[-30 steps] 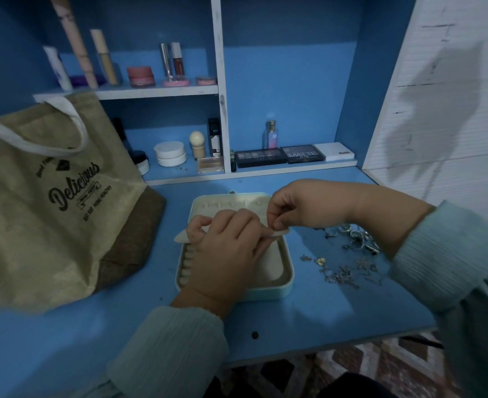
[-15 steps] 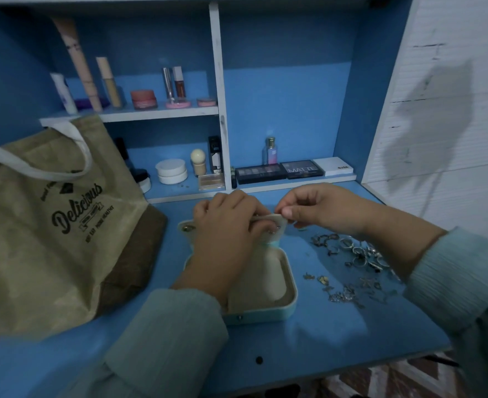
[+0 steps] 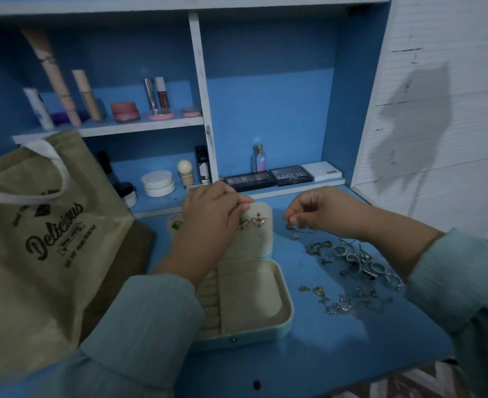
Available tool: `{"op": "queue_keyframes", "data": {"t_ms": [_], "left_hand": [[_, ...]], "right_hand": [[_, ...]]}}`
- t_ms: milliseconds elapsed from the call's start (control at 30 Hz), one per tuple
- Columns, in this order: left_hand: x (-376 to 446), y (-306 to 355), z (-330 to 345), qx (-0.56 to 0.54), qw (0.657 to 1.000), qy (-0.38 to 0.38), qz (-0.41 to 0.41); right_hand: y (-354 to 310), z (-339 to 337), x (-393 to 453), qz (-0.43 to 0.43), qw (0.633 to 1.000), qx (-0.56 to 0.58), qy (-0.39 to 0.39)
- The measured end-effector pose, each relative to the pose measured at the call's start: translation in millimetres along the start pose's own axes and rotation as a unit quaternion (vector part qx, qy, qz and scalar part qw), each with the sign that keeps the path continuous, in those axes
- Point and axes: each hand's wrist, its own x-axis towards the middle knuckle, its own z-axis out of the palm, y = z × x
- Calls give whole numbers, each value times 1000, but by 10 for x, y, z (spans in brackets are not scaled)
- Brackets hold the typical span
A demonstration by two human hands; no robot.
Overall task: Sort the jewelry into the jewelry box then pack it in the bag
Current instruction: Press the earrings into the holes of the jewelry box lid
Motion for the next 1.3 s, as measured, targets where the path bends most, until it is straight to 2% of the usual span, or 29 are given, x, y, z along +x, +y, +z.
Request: {"op": "queue_keyframes", "data": {"t_ms": [167,300,467,600,733,800,900,1133,1300], "left_hand": [[147,-118,59,43,997,-57,-37],[240,-285,144,50,991,-111,-62],[311,-523,229,-10,982,-173,-69],[415,-514,127,-80,956,-241,-149],[520,-531,41,-99,931,-278,-215],[559,-541,6,-105,920,-286,-246],[598,-528,-50,-74,920,-296,-244],[543,-654,-135,-73,912,-277,-293],[451,-726,-216,-104,914,-223,-323]], "right_hand": [[245,-74,62,49,984,-169,5],[382,-7,115,75,970,-231,-14],[473,215,259,29,962,-264,-66],[574,359,394,-14,935,-346,-78],[542,408,424,-21,918,-387,-80],[532,423,427,-23,918,-389,-68],[511,439,415,-23,919,-390,-58],[400,473,335,-17,937,-347,-20],[286,476,262,-14,955,-295,23]]}}
